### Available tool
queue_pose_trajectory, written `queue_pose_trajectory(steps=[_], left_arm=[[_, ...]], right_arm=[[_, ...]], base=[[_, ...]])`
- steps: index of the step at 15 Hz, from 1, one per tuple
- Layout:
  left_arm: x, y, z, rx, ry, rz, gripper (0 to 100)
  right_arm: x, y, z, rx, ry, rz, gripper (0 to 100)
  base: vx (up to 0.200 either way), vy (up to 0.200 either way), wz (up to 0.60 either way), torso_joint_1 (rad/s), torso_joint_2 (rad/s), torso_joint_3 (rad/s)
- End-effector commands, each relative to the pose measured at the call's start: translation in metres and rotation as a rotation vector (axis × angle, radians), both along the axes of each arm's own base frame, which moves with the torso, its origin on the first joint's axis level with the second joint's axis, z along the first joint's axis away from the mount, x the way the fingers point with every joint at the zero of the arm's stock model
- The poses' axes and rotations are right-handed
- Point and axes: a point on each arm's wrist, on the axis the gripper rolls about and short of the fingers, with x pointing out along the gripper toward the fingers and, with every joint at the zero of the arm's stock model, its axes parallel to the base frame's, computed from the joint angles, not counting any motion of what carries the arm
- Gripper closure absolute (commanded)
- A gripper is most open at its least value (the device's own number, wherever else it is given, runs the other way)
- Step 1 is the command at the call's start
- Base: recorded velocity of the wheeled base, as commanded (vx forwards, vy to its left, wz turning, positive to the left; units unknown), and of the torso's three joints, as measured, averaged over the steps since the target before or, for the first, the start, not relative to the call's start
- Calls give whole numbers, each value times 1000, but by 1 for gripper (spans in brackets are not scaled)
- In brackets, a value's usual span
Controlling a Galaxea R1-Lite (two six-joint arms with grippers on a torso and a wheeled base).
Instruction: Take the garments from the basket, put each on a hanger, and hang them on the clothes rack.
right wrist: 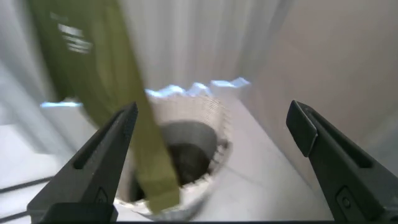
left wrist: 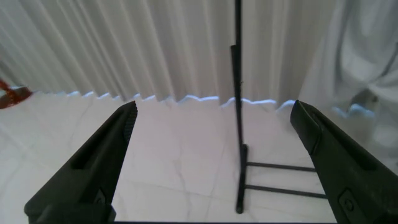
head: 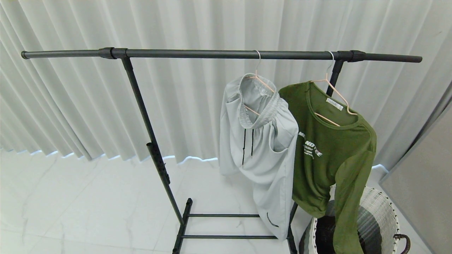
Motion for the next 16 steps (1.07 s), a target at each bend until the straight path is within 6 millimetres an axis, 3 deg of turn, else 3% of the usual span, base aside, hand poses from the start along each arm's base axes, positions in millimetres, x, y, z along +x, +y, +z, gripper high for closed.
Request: queue_pose_trajectory(steps=[1, 5, 16], left_arm=[[1, -2, -2, -68, -1, -69, 0], [1, -3, -5, -129, 31, -117, 0], [1, -3, -5, -131, 32, -118, 0]], right_arm=[[-2, 0, -6, -8, -7, 57, 0], [-3, 4, -11, -7, 25, 248, 0], [-3, 4, -12, 28, 23, 227, 0]], base=[[0, 0, 0, 0, 0, 0], [0, 0, 0, 0, 0, 0], [0, 0, 0, 0, 0, 0]])
